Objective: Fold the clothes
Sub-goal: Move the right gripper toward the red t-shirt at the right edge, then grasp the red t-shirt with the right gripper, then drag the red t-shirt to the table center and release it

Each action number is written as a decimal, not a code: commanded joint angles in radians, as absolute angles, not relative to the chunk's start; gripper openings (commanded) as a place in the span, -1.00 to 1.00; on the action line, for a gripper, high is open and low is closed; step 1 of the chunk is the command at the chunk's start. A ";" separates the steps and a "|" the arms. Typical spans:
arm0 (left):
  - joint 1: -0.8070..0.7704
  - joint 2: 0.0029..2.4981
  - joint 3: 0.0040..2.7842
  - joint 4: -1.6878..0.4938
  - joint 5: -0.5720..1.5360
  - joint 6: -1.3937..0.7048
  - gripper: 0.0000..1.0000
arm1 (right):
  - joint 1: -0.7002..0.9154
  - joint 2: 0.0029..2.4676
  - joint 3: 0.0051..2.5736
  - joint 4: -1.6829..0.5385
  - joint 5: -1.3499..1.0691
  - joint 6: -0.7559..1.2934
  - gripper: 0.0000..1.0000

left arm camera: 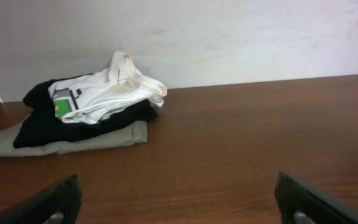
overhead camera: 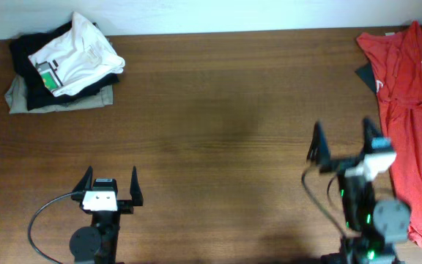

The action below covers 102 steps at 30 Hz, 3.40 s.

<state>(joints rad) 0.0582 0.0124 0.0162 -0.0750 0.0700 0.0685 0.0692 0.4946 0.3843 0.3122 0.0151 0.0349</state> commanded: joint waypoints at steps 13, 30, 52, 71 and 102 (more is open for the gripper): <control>0.054 0.006 0.009 -0.076 0.063 0.084 0.98 | -0.344 1.866 1.563 -0.221 0.281 -0.187 0.97; 0.054 0.006 0.009 -0.076 0.063 0.084 0.99 | -0.524 2.225 1.595 -0.256 0.034 -0.213 0.45; 0.054 0.006 0.009 -0.076 0.063 0.084 0.98 | -0.523 2.236 1.614 -0.228 0.029 -0.192 0.01; 0.054 0.006 0.009 -0.076 0.063 0.084 0.98 | -0.523 2.213 1.655 -0.284 0.037 -0.175 -0.72; 0.054 0.006 0.009 -0.076 0.063 0.084 0.98 | 0.705 2.054 1.691 0.115 -0.314 0.308 0.97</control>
<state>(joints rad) 0.0582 0.0109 0.0154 -0.0761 0.0666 0.0681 0.7399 2.0418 1.6421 0.1314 -0.3054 0.2920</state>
